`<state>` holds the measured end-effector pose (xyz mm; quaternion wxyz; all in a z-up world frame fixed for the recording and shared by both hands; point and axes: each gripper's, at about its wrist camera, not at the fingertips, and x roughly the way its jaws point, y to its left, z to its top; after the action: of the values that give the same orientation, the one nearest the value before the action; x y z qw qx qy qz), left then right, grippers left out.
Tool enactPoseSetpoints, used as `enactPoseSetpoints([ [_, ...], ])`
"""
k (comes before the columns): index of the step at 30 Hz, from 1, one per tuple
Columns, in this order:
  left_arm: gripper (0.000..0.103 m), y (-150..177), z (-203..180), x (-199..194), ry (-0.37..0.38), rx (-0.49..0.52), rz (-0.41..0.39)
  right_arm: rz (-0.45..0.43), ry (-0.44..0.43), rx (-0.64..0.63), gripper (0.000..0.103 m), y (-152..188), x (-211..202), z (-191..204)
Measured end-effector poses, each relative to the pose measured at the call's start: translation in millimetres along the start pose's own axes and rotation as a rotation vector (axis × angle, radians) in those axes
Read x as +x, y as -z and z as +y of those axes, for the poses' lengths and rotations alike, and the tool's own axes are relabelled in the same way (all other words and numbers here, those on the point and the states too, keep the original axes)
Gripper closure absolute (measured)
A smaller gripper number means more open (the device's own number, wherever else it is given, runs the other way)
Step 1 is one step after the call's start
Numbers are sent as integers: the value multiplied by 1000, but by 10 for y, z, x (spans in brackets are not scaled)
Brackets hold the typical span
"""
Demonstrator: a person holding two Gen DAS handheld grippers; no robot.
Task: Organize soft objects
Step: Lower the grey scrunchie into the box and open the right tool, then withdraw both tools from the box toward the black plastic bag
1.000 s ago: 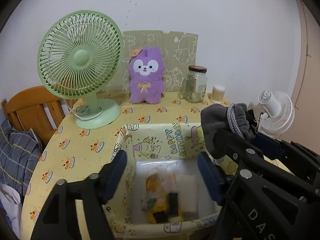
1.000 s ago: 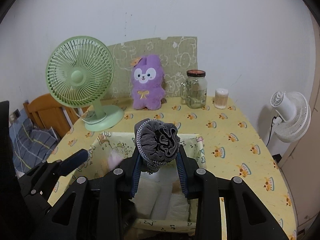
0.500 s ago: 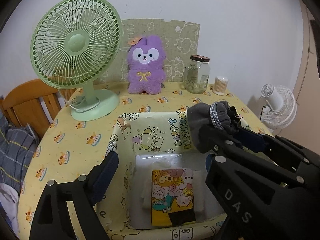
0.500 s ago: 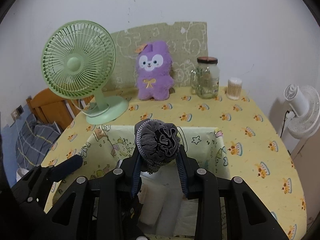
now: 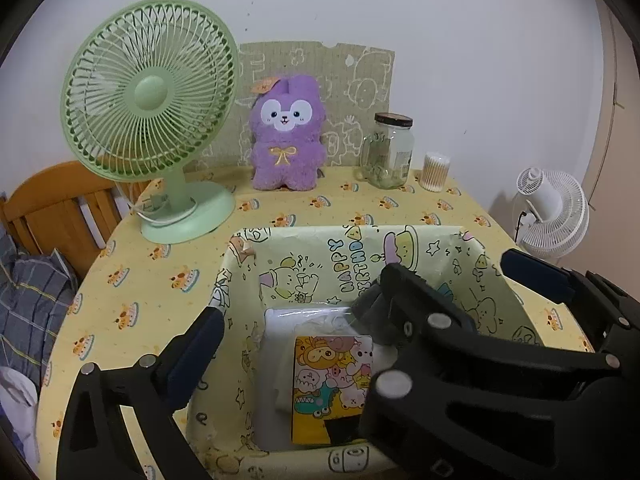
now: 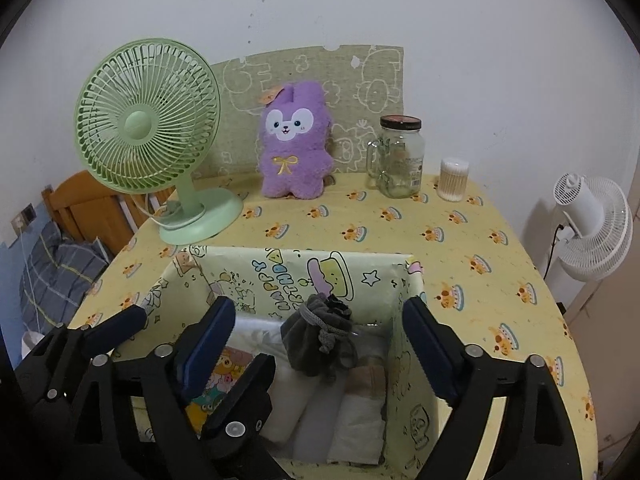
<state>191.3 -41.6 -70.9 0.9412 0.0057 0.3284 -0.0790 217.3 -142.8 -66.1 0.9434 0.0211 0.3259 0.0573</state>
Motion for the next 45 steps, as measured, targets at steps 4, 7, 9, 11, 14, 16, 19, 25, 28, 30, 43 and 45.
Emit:
enactPoseSetpoints([
  [4, 2, 5, -24, -75, 5, 4, -7, -8, 5, 2, 8, 8, -89, 2],
  [7, 2, 23, -42, -147, 6, 4, -14, -16, 8, 2, 8, 25, -175, 5],
  [9, 2, 36, -55, -205, 5, 4, -21, -22, 6, 4, 8, 42, -232, 3],
  [11, 2, 48, -64, -254, 7, 3, -25, -28, 7, 9, 8, 53, -288, 2],
  [14, 2, 74, -78, -330, 10, 3, -32, -36, 7, 10, 8, 76, -383, 6],
  [16, 2, 91, -81, -382, 17, -4, -34, -42, 8, 9, 8, 88, -445, 14],
  [19, 2, 116, -81, -462, 26, -14, -39, -54, 17, 5, 8, 101, -543, 29],
  [25, 2, 162, -121, -628, 21, -7, -64, -76, 13, 2, 8, 146, -748, 48],
  [28, 2, 204, -129, -718, 17, -5, -74, -84, 10, 0, 8, 171, -826, 58],
  [30, 2, 235, -138, -778, 14, -1, -80, -90, 8, 0, 8, 199, -884, 69],
  [43, 2, 394, -222, -1151, 1, 9, -124, -132, 1, -8, 6, 385, -1289, 107],
  [45, 2, 423, -235, -1199, -2, 13, -130, -138, 2, -6, 5, 428, -1350, 107],
])
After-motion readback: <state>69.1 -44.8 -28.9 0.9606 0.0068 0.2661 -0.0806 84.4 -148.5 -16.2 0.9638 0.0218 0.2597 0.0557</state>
